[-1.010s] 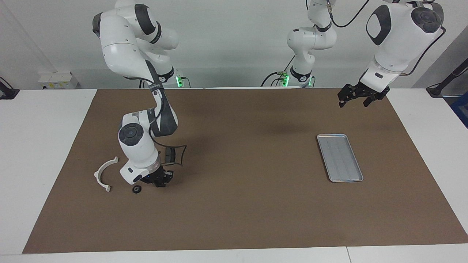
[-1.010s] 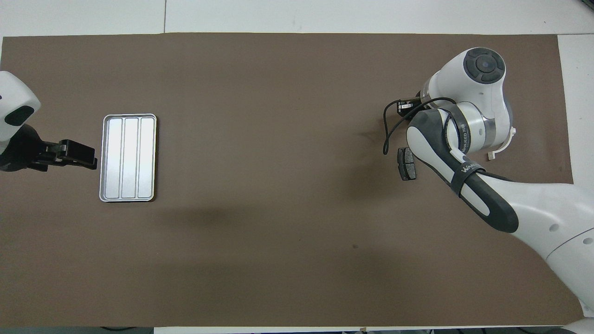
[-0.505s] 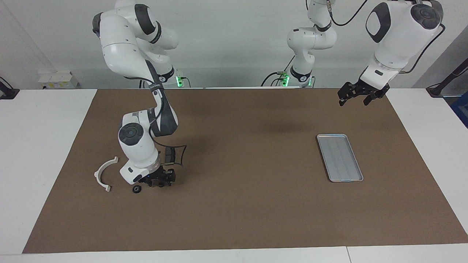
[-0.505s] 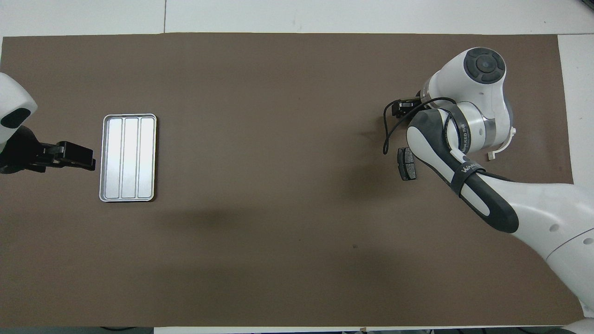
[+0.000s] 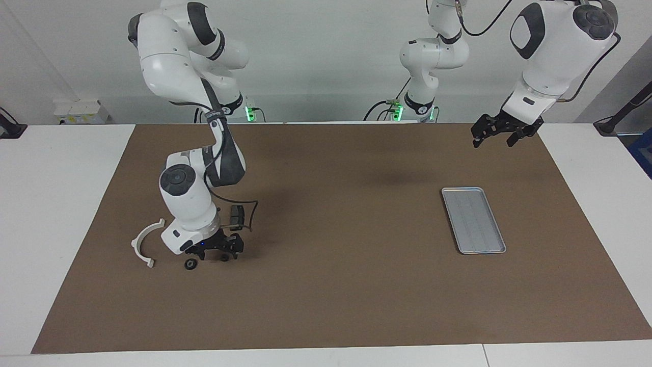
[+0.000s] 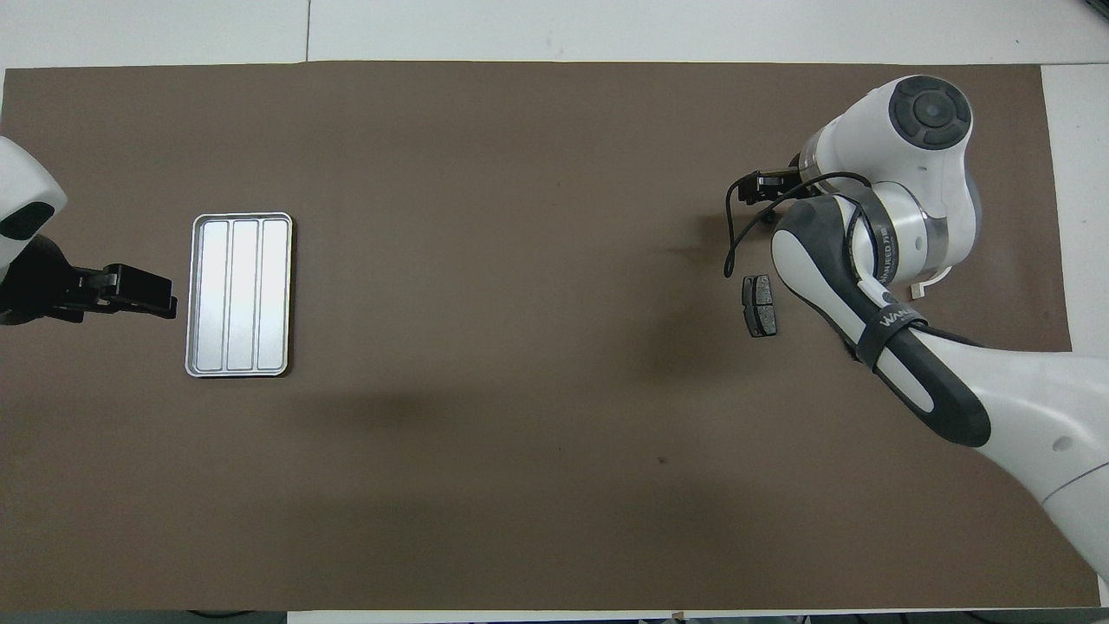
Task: Place bearing gear from tray to pile
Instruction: 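Carry the gear to the pile and release with the right gripper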
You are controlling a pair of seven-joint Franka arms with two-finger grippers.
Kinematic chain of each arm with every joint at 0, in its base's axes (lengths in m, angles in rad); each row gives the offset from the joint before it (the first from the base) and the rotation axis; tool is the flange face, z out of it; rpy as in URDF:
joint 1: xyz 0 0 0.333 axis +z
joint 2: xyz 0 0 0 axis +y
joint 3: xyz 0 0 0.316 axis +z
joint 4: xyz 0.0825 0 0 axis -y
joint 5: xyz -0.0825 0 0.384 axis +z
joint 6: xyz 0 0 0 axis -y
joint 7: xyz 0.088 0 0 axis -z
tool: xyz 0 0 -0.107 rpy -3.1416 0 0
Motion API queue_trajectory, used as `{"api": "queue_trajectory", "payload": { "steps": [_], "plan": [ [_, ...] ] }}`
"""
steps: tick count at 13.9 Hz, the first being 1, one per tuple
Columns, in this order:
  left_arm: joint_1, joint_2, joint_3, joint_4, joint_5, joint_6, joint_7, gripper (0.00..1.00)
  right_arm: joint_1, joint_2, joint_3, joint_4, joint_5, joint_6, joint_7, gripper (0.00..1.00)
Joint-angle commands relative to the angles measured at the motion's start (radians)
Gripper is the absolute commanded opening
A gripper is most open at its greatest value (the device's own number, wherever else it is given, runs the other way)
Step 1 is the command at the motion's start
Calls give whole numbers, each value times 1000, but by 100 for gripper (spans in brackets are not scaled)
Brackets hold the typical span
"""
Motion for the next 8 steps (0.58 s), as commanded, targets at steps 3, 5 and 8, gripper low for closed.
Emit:
{"api": "queue_trajectory", "payload": {
  "steps": [3, 5, 8],
  "plan": [
    [-8, -30, 7, -35, -6, 21, 4, 100, -8, -246, 8, -43, 99, -225, -21, 100],
    [-8, -30, 7, -35, -6, 21, 4, 100, 12, -359, -21, -46, 150, -355, -39, 100],
    [-6, -30, 7, -35, -6, 21, 4, 100, 21, -515, -28, -45, 166, -562, -94, 100]
  ]
}}
